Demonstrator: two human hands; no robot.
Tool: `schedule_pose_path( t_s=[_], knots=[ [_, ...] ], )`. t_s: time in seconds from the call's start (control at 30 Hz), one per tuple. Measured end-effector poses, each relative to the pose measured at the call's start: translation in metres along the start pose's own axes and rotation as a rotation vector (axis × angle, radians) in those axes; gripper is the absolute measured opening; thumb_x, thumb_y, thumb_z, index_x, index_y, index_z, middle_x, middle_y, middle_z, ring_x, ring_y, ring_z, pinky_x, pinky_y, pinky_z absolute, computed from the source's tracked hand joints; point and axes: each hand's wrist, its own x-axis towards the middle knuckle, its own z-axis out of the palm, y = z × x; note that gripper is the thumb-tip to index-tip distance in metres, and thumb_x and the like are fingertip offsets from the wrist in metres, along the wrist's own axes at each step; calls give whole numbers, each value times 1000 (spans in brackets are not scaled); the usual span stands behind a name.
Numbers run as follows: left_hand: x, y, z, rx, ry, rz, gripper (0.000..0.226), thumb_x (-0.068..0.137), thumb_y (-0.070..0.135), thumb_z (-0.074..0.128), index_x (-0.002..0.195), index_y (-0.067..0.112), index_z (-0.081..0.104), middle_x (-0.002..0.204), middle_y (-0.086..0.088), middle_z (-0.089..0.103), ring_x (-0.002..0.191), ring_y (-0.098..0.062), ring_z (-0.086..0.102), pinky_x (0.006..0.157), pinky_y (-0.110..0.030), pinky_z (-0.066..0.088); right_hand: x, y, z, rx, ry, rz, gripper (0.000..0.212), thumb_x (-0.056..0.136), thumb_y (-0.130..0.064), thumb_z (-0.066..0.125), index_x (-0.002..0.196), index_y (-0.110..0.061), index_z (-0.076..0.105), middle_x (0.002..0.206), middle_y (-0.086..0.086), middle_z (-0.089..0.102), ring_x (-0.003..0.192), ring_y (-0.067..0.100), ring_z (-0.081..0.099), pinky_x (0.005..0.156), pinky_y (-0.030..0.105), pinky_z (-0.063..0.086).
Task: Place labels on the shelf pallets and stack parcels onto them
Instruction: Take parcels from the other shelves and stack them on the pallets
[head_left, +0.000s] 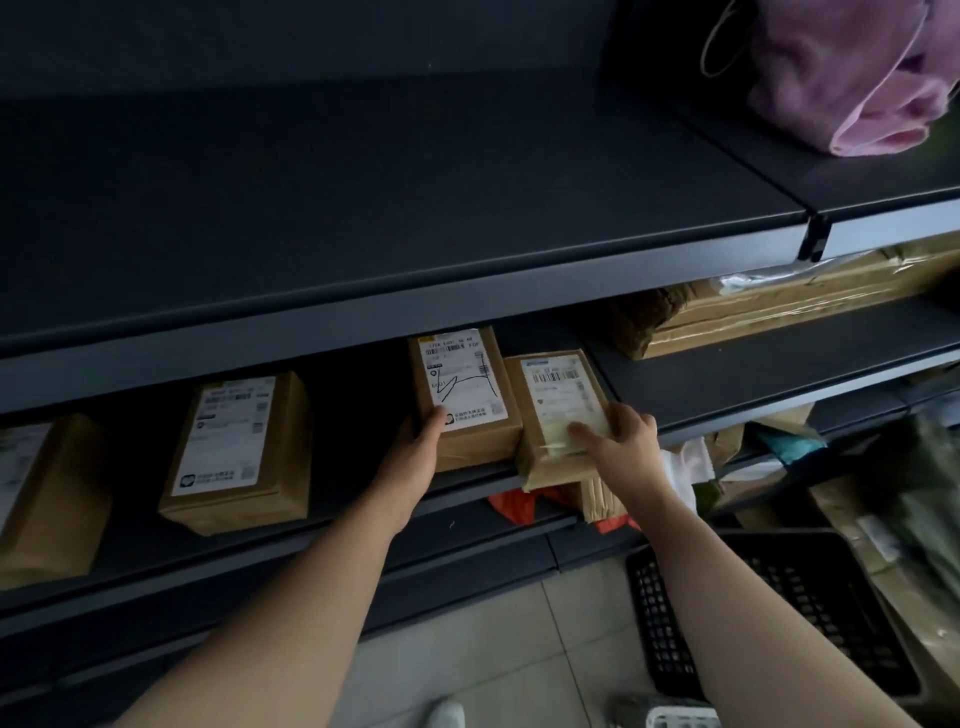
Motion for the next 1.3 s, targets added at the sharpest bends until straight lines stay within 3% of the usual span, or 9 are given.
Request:
schedule_pose_path(
  t_s=[0.1,0.2,0.3,0.43,0.57,0.7,0.8,1.0,1.3],
  knots=[
    [-14,-3,-6,-137,0,-1,59,92,58,45,145,39,28,140,1,42,128,-27,44,103,-48,44,-11,4,2,42,-56,-37,57,85,-37,69,135,-18,51,125,-1,40,107,20,54,92,34,48],
    [-34,-10,-15,-200,31,-9,61,89,59,49,143,41,30,140,-4,46,120,-31,51,96,-42,48,-26,4,1,241,-128,-35,64,82,-37,71,140,-28,45,132,-2,49,111,17,57,89,29,49],
    [-62,-18,-24,-265,65,43,63,87,57,53,144,41,31,136,-3,49,119,-28,52,97,-40,47,-44,-4,-1,414,-262,-34,65,84,-27,71,141,-31,41,121,-9,60,107,11,60,85,26,50],
    [-112,-29,-39,-322,81,129,73,74,62,60,141,44,35,132,7,51,120,-20,51,97,-38,47,-73,-7,-5,433,-403,-76,73,79,-27,76,142,-35,40,124,-8,61,113,15,59,99,39,50],
    [-167,-41,-55,-403,152,150,85,65,63,70,140,43,37,129,8,55,118,-18,54,95,-36,48,-109,-13,-9,428,-496,-148,77,73,-29,80,139,-40,43,122,-10,64,116,14,59,103,40,46],
    [-222,-56,-78,-421,267,199,97,58,68,76,142,40,36,129,9,57,116,-16,57,96,-37,49,-144,-28,-3,414,-650,-250,84,73,-23,81,144,-34,38,122,-11,65,116,10,59,103,36,47],
    [-263,-65,-100,-443,368,243,89,63,64,76,140,40,39,126,8,61,113,-16,60,98,-39,49,-171,-44,13,394,-761,-312,92,65,-36,85,143,-35,37,127,-10,64,120,12,58,106,42,44],
    [-340,-81,-158,-451,635,309,87,62,67,73,139,45,39,120,11,63,112,-15,60,99,-41,47,-241,-92,65,385,-900,-443,66,68,-34,81,123,-47,47,118,-17,67,114,7,60,103,39,47],
    [-444,-112,-268,-572,1022,360,70,75,56,65,140,42,40,118,10,57,111,-18,57,98,-40,47,-364,-183,173,345,-1114,-672,80,68,-38,82,138,-40,43,122,-20,62,116,5,57,102,44,48]
  ],
)
